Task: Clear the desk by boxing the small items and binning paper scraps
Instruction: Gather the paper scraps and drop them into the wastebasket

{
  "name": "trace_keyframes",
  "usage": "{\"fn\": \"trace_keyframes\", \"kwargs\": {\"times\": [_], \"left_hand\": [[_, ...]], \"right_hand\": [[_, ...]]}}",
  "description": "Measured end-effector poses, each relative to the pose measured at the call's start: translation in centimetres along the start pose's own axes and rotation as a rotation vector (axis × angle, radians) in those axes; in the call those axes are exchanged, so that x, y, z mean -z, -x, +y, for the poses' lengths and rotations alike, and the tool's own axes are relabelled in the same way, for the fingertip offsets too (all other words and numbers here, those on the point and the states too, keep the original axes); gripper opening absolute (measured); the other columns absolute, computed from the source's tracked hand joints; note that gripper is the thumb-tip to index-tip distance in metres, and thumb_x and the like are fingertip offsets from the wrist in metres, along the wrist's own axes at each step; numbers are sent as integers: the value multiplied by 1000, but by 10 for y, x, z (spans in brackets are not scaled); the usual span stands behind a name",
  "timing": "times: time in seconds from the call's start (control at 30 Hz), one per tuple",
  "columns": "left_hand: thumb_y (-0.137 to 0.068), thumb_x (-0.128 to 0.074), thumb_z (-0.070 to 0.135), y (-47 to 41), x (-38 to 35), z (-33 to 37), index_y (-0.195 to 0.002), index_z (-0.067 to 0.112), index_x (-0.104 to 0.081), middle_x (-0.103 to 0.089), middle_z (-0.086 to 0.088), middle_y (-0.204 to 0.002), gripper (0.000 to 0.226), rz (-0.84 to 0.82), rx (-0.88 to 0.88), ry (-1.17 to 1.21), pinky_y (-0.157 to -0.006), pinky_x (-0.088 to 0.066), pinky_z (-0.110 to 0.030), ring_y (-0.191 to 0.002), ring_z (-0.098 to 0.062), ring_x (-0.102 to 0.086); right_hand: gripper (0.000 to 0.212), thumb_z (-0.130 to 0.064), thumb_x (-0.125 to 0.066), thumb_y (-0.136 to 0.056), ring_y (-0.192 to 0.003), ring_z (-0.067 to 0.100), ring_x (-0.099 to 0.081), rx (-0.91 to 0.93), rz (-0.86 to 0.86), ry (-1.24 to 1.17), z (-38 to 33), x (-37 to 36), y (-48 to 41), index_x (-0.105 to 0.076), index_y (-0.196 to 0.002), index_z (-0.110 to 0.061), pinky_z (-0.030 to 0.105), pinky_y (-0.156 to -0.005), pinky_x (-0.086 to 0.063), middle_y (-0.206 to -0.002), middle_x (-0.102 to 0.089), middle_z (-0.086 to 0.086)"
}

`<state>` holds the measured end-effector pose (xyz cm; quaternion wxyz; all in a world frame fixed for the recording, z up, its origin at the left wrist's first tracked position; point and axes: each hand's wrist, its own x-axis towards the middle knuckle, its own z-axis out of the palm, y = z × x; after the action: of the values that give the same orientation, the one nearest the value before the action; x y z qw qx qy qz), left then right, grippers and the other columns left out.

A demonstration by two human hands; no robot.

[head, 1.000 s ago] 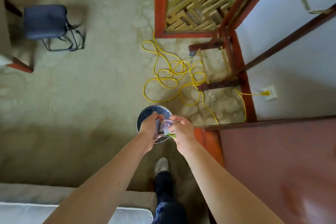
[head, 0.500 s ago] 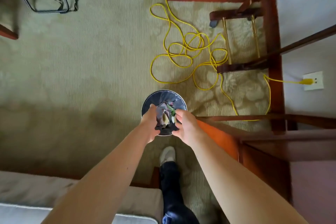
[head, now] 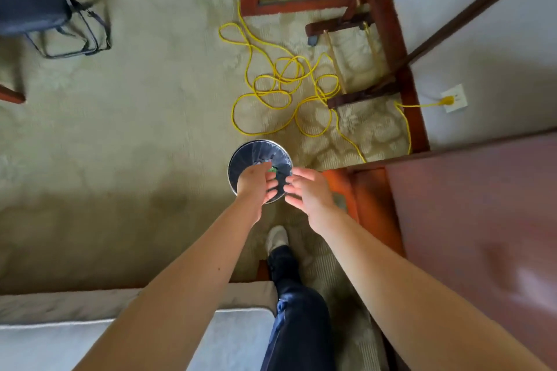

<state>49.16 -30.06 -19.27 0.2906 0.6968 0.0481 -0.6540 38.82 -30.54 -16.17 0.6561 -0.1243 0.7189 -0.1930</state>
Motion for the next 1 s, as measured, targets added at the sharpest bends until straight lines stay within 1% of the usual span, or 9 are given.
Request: {"fn": "trace_keyframes", "kwargs": {"times": [0.03, 0.1, 0.2, 0.27, 0.33, 0.5, 0.63, 0.73, 1.0], "left_hand": [[-95, -53, 19, 13, -3, -1, -97, 11, -67, -59, 3, -67, 16, -17, -24, -13, -57, -50, -23, -53, -10, -57], [-93, -52, 15, 40, -9, -4, -73, 14, -58, -48, 8, -47, 21, -61, -73, -24, -41, -39, -17, -33, -5, -41], [-90, -51, 12, 89, -19, -18, -64, 17, -47, -39, 8, -48, 27, -136, -159, -87, -40, -26, -17, -36, -6, -32], [-89, -52, 12, 126, -26, -33, -64, 16, -50, -43, 5, -52, 25, -168, -225, -148, -45, -29, -20, -41, -9, -35], [-88, -51, 10, 160, -32, -52, -65, 15, -52, -46, 3, -52, 23, -207, -280, -201, -45, -28, -21, -40, -9, -35], [-88, -53, 8, 237, -53, -107, -75, 13, -56, -49, 4, -48, 14, -346, -407, -339, -40, -32, -17, -36, -6, -40], [-92, -53, 11, 286, -77, -154, -92, 13, -61, -57, 0, -65, 8, -426, -484, -409, -43, -38, -18, -46, -8, -48], [-95, -49, 12, 324, -94, -200, -102, 12, -61, -59, -1, -73, 14, -492, -522, -489, -47, -40, -21, -54, -10, -50], [-95, -45, 8, 413, -127, -346, -95, 11, -59, -57, -4, -70, 15, -678, -558, -657, -38, -35, -17, -49, -12, -47]], "right_hand": [[32, 4, -43, -95, -67, 14, -56, 70, 13, 39, 3, 7, 15, -53, -125, -1, 24, -63, -48, -88, -60, 7], [26, 6, -47, -91, -60, 12, -50, 179, 41, 95, 9, 20, 44, -55, -115, -1, 23, -57, -44, -78, -55, 4], [9, 0, -57, -81, -62, 16, -50, 323, 80, 134, 18, 43, 86, -60, -89, 0, 34, -58, -45, -72, -55, 7], [9, -4, -58, -74, -65, 18, -52, 390, 118, 102, 29, 60, 116, -62, -81, -1, 33, -61, -44, -71, -57, 7], [15, -8, -58, -73, -70, 19, -57, 431, 158, 17, 39, 82, 146, -64, -88, -9, 32, -62, -47, -77, -62, 6], [17, 0, -54, -85, -63, 16, -55, 516, 248, -139, 75, 146, 219, -61, -94, -13, 30, -60, -47, -74, -61, 4], [18, -4, -55, -85, -69, 16, -58, 583, 340, -239, 115, 205, 263, -62, -94, -19, 26, -57, -47, -82, -62, 3], [17, -3, -55, -85, -66, 15, -57, 626, 398, -301, 154, 252, 297, -61, -97, -14, 26, -56, -46, -82, -60, 5], [19, -2, -53, -87, -57, 10, -50, 640, 542, -435, 276, 360, 385, -63, -102, -8, 20, -49, -40, -76, -58, 5]]}}
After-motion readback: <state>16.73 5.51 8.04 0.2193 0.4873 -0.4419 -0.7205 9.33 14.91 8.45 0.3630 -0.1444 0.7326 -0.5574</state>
